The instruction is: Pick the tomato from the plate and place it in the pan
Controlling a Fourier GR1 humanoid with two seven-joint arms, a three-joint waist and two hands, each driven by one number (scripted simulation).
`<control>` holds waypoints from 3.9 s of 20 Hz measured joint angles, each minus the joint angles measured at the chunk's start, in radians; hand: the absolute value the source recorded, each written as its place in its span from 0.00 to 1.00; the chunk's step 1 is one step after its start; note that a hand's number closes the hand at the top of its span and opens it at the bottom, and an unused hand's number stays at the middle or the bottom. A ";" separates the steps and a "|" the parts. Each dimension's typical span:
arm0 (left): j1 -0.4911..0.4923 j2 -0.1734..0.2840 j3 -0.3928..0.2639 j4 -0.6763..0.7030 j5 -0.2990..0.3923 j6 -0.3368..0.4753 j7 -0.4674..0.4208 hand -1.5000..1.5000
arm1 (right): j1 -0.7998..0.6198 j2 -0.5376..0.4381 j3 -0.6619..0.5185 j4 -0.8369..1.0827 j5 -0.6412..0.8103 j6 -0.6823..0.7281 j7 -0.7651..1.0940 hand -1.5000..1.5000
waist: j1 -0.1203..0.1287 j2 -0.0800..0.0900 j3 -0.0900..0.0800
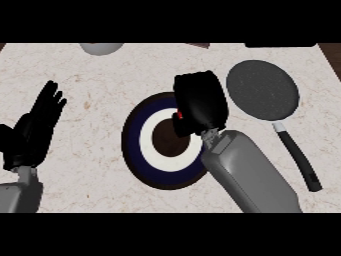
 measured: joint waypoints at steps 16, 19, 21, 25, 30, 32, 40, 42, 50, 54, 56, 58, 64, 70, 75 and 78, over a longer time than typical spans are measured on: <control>-0.019 -0.030 -0.002 0.003 -0.028 0.002 -0.004 0.50 | -0.054 -0.087 -0.211 -0.217 -0.014 0.050 0.109 1.00 | 0.017 0.015 0.001; -0.017 -0.027 0.005 0.002 -0.018 -0.015 -0.009 0.50 | -0.068 -0.153 -0.316 -0.154 -0.055 -0.005 0.027 1.00 | 0.019 0.017 0.001; -0.013 -0.033 0.004 0.000 -0.019 -0.015 -0.011 0.50 | -0.053 -0.186 -0.367 -0.132 -0.080 -0.037 -0.019 1.00 | 0.019 0.017 0.001; -0.008 -0.032 0.003 -0.025 -0.022 -0.013 0.012 0.50 | -0.035 -0.253 -0.471 0.001 -0.126 -0.155 -0.147 1.00 | 0.024 0.018 0.001; -0.013 -0.040 -0.001 -0.023 -0.034 -0.013 0.006 0.50 | -0.034 -0.318 -0.557 0.213 -0.184 -0.275 -0.333 1.00 | 0.028 0.021 0.001; -0.020 -0.040 0.000 -0.015 -0.034 -0.016 0.008 0.50 | -0.046 -0.328 -0.577 0.311 -0.204 -0.324 -0.409 1.00 | 0.030 0.022 0.002; -0.035 -0.052 -0.001 0.009 -0.041 -0.026 -0.014 0.50 | -0.135 -0.342 -0.628 0.714 -0.216 -0.515 -0.622 1.00 | 0.044 0.027 0.002; -0.023 -0.057 -0.003 0.001 -0.041 -0.028 -0.018 0.50 | -0.160 -0.351 -0.640 0.800 -0.211 -0.528 -0.628 1.00 | 0.047 0.027 0.002; -0.032 -0.054 -0.006 -0.003 -0.043 -0.036 -0.005 0.50 | -0.208 -0.374 -0.735 1.059 -0.269 -0.532 -0.638 0.00 | 0.057 0.032 0.003; -0.037 -0.055 0.002 0.000 -0.040 -0.037 -0.008 0.50 | -0.220 -0.399 -0.791 1.112 -0.330 -0.532 -0.739 0.00 | 0.055 0.032 0.003; -0.049 -0.055 0.005 0.007 -0.043 -0.032 -0.001 0.50 | -0.216 -0.409 -0.836 1.114 -0.382 -0.528 -0.800 0.00 | 0.050 0.032 0.004; -0.042 -0.045 0.012 -0.010 -0.035 -0.037 0.016 0.50 | -0.213 -0.422 -0.886 1.114 -0.440 -0.515 -0.849 0.00 | 0.049 0.030 0.004; -0.021 -0.056 0.013 0.005 -0.049 -0.029 -0.011 0.50 | -0.189 -0.504 -1.041 1.116 -0.627 -0.360 -0.951 0.00 | 0.027 0.023 0.003; -0.009 -0.053 0.023 -0.002 -0.044 -0.031 -0.010 0.50 | -0.081 -0.624 -1.143 1.125 -0.769 -0.116 -1.080 0.00 | 0.015 0.018 0.002; -0.004 -0.042 0.035 -0.012 -0.035 -0.046 -0.003 0.50 | 0.023 -0.696 -1.164 1.132 -0.832 0.068 -1.177 0.00 | 0.018 0.018 0.002; -0.002 -0.047 0.032 -0.022 -0.041 -0.042 0.005 0.50 | 0.072 -0.736 -1.163 1.123 -0.862 0.133 -1.208 0.00 | 0.019 0.018 0.002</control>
